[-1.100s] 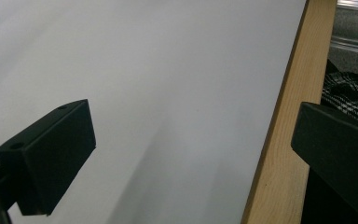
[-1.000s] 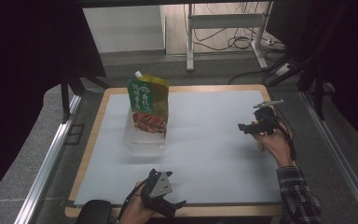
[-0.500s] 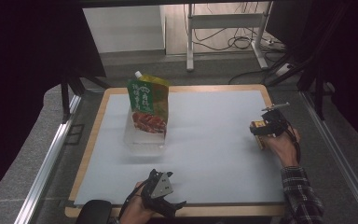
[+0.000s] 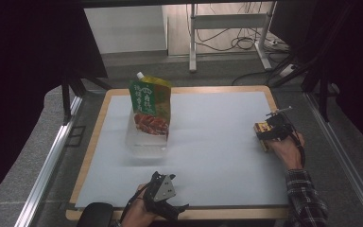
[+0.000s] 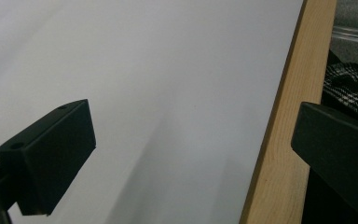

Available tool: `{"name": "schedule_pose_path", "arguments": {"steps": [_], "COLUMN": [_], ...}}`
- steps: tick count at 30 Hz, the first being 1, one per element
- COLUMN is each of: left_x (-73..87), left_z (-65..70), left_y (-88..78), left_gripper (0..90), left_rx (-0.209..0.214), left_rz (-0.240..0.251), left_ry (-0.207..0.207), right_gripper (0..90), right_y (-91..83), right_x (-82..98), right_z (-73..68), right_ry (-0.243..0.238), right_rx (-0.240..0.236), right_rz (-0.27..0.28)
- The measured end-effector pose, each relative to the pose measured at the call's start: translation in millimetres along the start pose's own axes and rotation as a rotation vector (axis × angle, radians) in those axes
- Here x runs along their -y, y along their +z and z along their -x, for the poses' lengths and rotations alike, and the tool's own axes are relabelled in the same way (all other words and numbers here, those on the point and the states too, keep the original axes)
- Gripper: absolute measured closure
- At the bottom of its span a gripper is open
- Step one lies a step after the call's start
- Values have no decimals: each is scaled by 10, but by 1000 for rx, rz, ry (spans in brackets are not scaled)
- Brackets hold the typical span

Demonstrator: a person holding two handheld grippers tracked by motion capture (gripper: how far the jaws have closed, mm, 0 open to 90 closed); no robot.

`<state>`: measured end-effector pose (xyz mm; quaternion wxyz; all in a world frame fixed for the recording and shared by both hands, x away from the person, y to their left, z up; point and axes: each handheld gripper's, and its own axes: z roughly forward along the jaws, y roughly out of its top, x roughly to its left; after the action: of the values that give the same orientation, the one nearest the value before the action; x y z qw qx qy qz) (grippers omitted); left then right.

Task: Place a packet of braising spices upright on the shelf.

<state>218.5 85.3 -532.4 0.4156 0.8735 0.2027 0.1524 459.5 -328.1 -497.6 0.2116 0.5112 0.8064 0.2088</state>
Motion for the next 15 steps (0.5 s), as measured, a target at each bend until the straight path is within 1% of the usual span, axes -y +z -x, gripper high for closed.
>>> {"name": "schedule_pose_path", "arguments": {"steps": [2, 5, 7, 10, 12, 15], "left_x": [0, 0, -1, -1, -1, -2], "left_z": [1, 2, 2, 0, -2, -2], "left_y": [0, 0, -1, -5, -6, -8], "left_gripper": [0, 0, 0, 0, 0, 0], "left_rx": [0, -1, -2, -4, -4, -4], "left_rz": [0, -1, 0, 3, 5, 5], "left_ry": [0, 1, 0, -2, -5, -5], "right_gripper": [252, 272, 307, 320, 323, 324], "right_y": [0, -5, -12, -23, -37, -76], "right_x": [1, -3, -2, -7, -16, -36], "right_z": [3, -1, 1, -4, -22, -39], "right_ry": [7, 15, 25, 27, 10, -4], "right_rx": [-13, -17, -27, -27, -21, -31], "right_rz": [-3, -13, -21, -26, -28, -24]}}
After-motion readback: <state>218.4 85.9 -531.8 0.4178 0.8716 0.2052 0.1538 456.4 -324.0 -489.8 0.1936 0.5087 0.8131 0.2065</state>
